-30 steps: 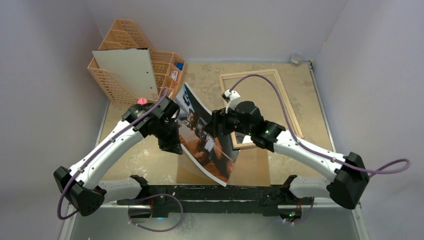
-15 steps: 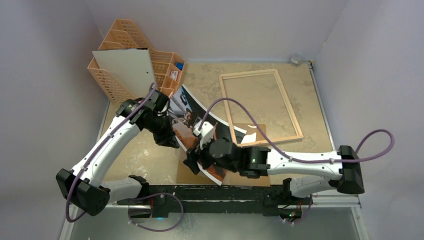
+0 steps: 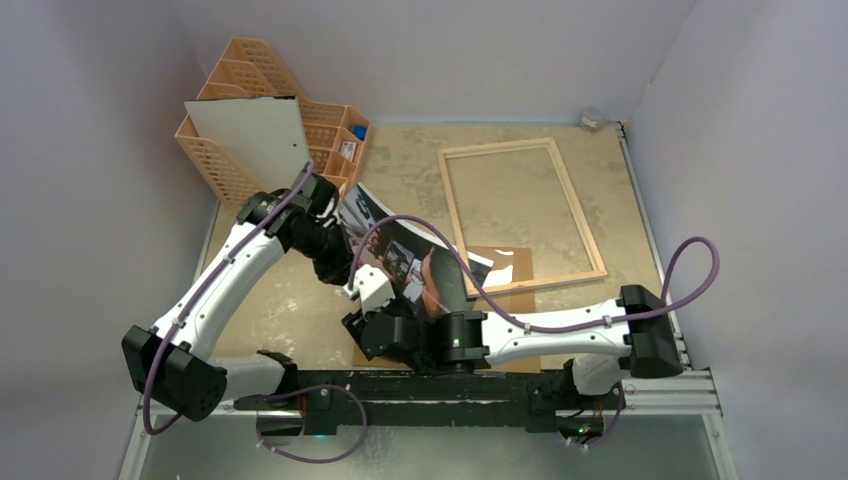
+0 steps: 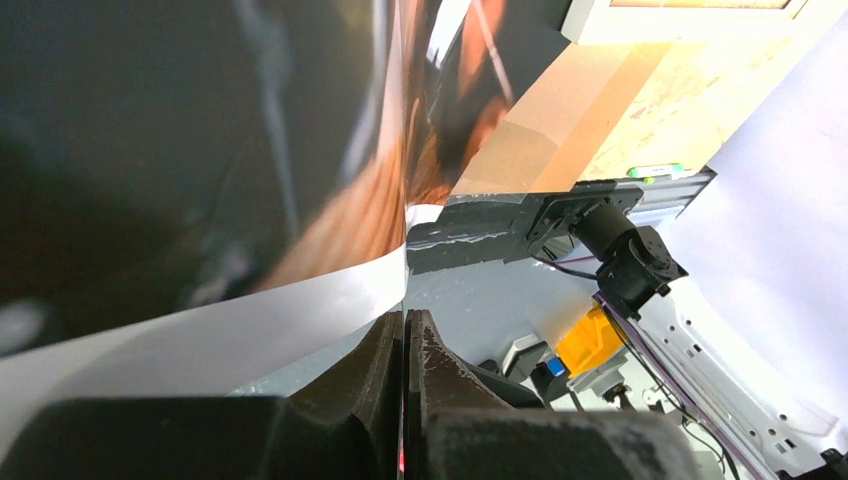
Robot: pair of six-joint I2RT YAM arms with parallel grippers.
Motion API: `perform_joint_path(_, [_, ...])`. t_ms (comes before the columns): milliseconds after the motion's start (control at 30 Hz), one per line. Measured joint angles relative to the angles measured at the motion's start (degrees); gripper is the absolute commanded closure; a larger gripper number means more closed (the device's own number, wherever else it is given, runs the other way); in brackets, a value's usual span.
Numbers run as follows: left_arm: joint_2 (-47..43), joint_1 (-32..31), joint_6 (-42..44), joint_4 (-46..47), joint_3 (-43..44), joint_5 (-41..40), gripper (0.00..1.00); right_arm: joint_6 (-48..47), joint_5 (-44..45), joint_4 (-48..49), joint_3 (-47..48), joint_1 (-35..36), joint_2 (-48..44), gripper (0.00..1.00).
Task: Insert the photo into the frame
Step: Pick up the photo frame item at the center of the board.
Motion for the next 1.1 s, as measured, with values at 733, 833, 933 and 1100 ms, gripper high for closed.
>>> perform_joint_path(733, [-0.35,0.33,-0.26,-0.11,-0.31,2.67,0.94,5.64,15.8,-11.17,7.39,0.39,7.69,1.0])
perform_joint_path(833, [-0.35,0.31,-0.22,-0.13,-0.31,2.71,0.72,5.05,15.89,-11.1,7.39,0.48,7.69,1.0])
perform_joint_path(933, [0.07,0.35,0.7,-1.33,0.72,1.62,0.49,3.54,15.37,-10.49,7.39,0.48,7.65,1.0])
perform_joint_path(1100, [2.91,0.35,4.92,-5.27,7.65,-5.33,0.3,-1.33,9.6,-7.72,7.37,0.31,6.12,1.0])
